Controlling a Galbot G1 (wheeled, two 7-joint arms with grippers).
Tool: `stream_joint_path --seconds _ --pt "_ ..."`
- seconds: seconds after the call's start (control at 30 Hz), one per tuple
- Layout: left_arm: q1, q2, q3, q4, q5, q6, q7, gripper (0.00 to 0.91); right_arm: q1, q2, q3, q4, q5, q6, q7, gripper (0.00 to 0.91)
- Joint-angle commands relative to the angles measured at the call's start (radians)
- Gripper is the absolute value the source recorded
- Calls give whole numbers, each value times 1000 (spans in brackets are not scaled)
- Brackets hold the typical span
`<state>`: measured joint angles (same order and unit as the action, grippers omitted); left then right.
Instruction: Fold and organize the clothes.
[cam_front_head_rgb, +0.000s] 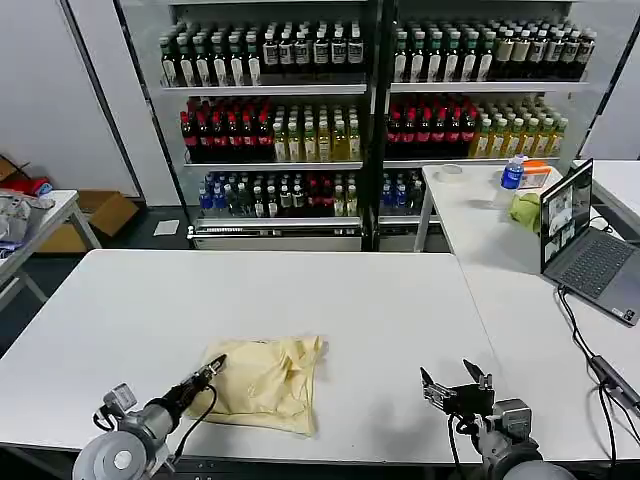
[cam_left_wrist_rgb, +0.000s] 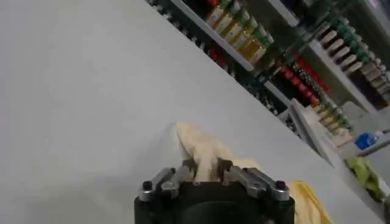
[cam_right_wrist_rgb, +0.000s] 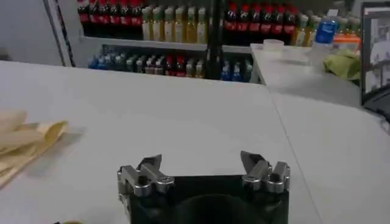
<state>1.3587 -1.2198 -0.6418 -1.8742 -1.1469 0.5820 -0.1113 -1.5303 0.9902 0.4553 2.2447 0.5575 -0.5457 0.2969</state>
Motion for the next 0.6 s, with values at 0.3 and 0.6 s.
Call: stream_joint_path --seconds 0.3,0.6 --pt "0 39 -252 -22 -282 0 -4 10 -1 -3 12 15 5 0 -3 907" --pt "2 464 -590 30 -146 4 67 10 26 2 8 24 20 2 -5 907"
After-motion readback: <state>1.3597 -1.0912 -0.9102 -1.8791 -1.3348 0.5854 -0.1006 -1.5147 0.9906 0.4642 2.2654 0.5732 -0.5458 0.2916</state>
